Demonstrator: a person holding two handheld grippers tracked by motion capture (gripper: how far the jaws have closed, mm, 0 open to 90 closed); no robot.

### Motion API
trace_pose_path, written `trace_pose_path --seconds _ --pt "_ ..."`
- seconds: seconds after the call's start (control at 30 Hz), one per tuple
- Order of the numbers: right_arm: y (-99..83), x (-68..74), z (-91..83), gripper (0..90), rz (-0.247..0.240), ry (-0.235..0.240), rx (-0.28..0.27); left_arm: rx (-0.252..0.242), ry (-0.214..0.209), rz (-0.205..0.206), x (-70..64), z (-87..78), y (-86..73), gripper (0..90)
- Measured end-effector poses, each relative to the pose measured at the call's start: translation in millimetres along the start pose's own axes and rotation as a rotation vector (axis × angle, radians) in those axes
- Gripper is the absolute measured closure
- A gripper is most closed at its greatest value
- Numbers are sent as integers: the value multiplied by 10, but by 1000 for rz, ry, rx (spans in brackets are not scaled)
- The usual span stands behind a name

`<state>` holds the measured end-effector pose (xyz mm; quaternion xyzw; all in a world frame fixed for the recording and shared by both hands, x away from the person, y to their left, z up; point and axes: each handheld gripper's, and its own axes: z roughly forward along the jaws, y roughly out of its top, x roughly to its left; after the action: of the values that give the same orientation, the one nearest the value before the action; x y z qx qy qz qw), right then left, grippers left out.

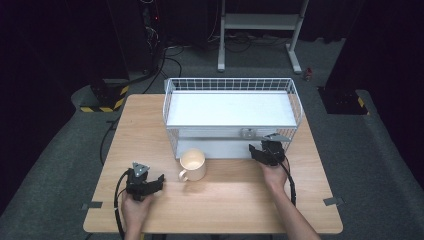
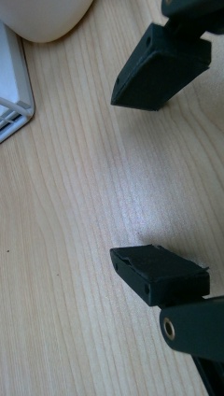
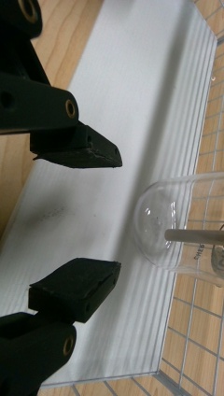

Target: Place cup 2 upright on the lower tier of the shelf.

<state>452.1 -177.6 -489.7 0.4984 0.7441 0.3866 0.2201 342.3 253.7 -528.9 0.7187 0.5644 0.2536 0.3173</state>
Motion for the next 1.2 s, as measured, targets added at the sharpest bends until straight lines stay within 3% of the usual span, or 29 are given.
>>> trace_pose_path --seconds 0.13,0.73,0.83,1.2 --pt "6 13 -48 420 -39 -3 -7 0 0 -1 -1 0 0 225" --pt "-31 -11 -251 403 -3 30 -54 0 0 0 0 0 0 225" --pt "-40 -30 -283 401 -25 34 -64 0 0 0 0 0 0 224" --pt "-70 -57 -447 391 -34 45 -87 1 0 -1 -1 0 0 224"
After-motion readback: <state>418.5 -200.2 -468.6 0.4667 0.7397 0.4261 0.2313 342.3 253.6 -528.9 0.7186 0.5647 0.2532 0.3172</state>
